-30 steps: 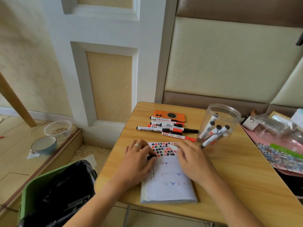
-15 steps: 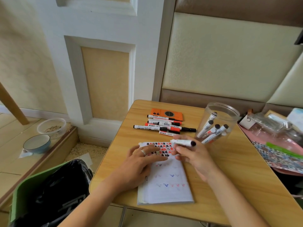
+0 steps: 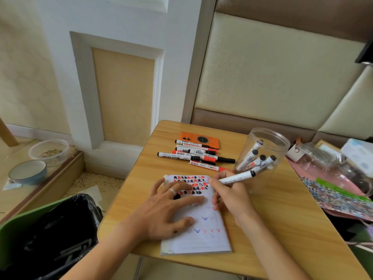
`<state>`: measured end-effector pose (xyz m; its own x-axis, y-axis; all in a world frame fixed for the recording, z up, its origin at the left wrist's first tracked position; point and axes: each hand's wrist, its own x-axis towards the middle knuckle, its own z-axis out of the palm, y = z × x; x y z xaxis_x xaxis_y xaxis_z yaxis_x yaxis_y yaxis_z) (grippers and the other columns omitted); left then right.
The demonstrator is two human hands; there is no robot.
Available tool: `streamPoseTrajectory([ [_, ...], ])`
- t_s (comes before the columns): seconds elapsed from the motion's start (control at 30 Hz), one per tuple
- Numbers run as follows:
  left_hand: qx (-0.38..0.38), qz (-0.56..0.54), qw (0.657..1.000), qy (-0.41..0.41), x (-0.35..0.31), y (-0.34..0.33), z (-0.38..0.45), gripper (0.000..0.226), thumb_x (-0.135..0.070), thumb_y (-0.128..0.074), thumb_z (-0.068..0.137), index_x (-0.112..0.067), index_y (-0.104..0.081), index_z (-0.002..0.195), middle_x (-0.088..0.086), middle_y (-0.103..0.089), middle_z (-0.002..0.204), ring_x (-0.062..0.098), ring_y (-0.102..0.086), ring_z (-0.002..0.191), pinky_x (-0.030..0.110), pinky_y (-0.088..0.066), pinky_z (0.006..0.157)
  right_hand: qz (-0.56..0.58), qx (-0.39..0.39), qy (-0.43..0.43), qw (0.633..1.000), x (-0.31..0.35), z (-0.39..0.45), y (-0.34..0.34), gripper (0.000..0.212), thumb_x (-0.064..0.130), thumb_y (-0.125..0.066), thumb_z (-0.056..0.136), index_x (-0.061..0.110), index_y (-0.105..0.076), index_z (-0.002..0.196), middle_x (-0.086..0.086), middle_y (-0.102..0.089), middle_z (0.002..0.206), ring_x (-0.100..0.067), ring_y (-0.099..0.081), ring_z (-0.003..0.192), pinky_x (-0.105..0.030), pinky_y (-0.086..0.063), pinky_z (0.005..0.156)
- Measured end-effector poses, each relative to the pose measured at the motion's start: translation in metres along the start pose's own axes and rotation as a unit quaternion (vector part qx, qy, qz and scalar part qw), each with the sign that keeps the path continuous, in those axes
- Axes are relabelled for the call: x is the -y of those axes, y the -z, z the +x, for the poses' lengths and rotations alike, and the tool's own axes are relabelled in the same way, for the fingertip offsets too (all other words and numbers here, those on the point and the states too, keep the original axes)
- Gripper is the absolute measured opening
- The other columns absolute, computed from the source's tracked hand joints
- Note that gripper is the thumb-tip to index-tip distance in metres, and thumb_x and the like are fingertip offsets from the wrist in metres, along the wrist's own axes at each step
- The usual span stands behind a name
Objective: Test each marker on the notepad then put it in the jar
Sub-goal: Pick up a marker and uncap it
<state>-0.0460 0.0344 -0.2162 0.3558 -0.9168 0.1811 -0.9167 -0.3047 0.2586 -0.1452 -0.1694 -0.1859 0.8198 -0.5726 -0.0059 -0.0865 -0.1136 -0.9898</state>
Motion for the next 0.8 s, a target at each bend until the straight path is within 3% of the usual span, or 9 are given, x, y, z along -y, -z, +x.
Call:
streamPoseTrajectory([
  [0.1,0.008,0.006,1.0,0.003,0.0,0.0,0.001,0.055,-0.075,-0.017,0.094,-0.067,-0.014,0.148,-0.012,-0.022,0.16,0.007,-0.008,0.151,0.055,0.006,0.122,-0.02,-0.007,0.002,1.0,-0.002,0.002,0.0,0.018,0.012,-0.069,0.096,0.003,-0.054,0.094,-0.007,-0.056,0.062,-0.024,-0.057,0.044,-0.028,-0.046,0.039],
  [0.33,-0.006,-0.004,1.0,0.008,0.001,-0.001,0.001,0.06,-0.074,-0.02,0.091,-0.06,-0.027,0.149,-0.012,-0.028,0.155,0.007,-0.014,0.149,0.054,0.002,0.123,-0.115,-0.003,0.032,0.993,-0.012,0.006,-0.003,0.016,0.014,-0.072,0.095,0.011,-0.057,0.087,-0.014,-0.061,0.053,-0.033,-0.059,0.046,-0.031,-0.049,0.043],
  [0.8,-0.011,-0.014,1.0,0.008,0.003,-0.004,0.001,0.058,-0.073,-0.025,0.092,-0.059,-0.029,0.148,-0.009,-0.029,0.155,0.012,-0.018,0.149,0.052,-0.001,0.124,-0.14,-0.019,0.032,0.989,-0.009,0.004,-0.007,0.015,0.014,-0.073,0.093,0.011,-0.06,0.086,-0.012,-0.06,0.049,-0.025,-0.055,0.041,-0.03,-0.047,0.041],
])
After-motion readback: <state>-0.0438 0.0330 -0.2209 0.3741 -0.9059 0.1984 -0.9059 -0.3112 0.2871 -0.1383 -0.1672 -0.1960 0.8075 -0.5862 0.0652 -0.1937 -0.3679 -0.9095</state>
